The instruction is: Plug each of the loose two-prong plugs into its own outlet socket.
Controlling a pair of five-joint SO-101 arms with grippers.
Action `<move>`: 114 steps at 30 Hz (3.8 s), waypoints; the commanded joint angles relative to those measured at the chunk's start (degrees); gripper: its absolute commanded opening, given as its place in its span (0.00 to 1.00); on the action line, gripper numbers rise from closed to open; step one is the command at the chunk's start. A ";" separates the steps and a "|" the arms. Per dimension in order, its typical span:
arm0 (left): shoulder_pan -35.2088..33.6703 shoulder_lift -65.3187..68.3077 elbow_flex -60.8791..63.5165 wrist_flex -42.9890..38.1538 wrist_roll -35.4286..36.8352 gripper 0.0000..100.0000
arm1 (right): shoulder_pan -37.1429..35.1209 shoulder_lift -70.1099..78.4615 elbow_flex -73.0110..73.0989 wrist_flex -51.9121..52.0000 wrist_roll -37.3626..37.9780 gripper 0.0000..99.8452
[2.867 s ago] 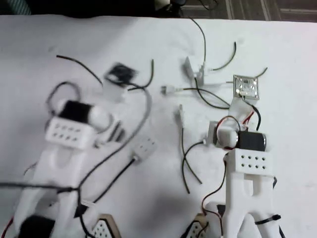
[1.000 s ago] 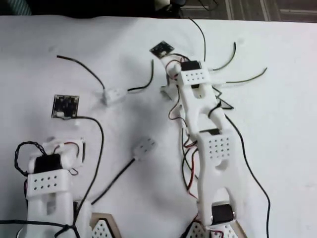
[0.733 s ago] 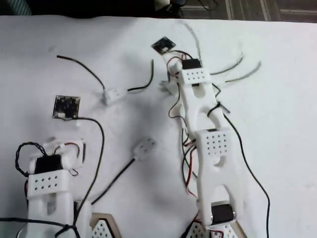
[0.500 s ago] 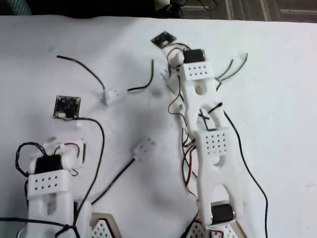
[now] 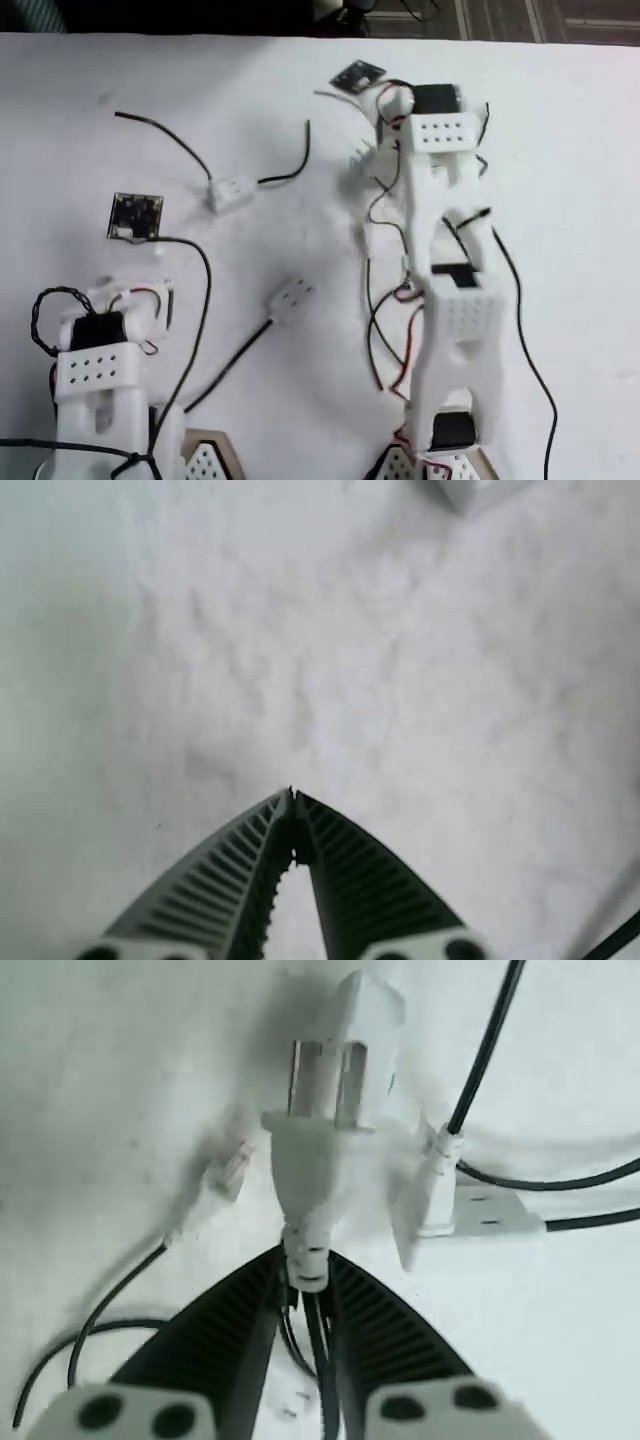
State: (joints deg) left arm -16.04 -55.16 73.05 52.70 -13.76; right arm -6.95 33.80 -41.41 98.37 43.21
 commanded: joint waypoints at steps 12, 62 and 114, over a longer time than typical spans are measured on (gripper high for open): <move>-0.13 -1.19 -0.18 -1.14 -0.62 0.03 | 9.36 -27.65 35.52 0.04 23.56 0.02; -0.04 -1.19 -0.09 -1.23 -0.88 0.03 | 9.89 -41.98 56.26 -28.97 -44.22 0.13; -0.04 -1.19 0.35 -1.23 -0.97 0.03 | 2.33 -43.74 80.70 -50.77 -74.37 0.02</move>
State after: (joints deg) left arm -16.04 -55.16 73.58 52.53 -14.20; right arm -4.84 -6.37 41.14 45.27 -35.47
